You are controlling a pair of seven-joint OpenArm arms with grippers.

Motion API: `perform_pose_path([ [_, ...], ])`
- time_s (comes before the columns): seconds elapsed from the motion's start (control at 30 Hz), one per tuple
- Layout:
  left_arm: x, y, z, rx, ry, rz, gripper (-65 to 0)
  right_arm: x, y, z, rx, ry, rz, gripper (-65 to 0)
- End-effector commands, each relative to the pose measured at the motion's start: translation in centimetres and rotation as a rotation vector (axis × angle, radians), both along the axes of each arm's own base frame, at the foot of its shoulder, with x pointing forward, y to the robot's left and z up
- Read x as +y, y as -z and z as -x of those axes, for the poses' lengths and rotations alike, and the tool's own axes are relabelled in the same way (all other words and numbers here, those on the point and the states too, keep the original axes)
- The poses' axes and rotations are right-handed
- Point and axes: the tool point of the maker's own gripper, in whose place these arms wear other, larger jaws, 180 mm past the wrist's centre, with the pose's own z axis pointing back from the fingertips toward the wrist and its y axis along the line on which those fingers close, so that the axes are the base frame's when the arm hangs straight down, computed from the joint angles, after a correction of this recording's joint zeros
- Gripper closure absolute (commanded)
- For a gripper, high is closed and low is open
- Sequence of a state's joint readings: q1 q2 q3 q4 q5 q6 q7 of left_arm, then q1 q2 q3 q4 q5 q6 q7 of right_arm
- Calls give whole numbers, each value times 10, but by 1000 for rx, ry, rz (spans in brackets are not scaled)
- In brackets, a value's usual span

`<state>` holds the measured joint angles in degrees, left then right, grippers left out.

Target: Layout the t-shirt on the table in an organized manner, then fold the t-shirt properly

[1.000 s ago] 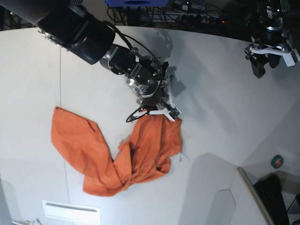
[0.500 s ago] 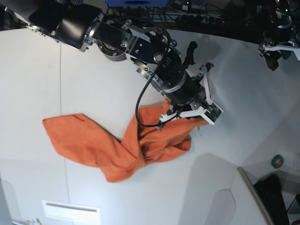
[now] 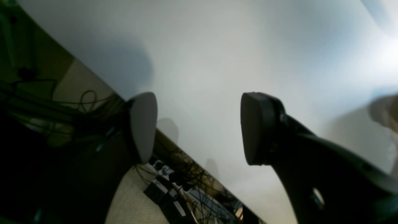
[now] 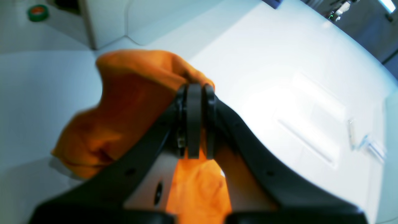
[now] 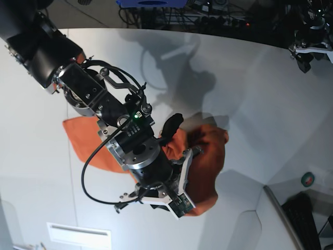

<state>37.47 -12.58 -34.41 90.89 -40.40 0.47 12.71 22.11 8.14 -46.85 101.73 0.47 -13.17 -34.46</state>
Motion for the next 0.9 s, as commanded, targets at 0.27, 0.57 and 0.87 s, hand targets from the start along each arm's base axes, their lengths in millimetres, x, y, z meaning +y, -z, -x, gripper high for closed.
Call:
perform_pose_path([
  [0.27,1,-6,-13,-42,2,-12,-402,-59,-45,-107,-228,134,138,0],
  [0.57,-11,6,-1,-32,-30,28,-402,-229,-21,-213,-146,557,125,0],
  [0.87,-12,5,-4,-41,-33,32,-402,-279,61,-176,80,699,88,-203],
])
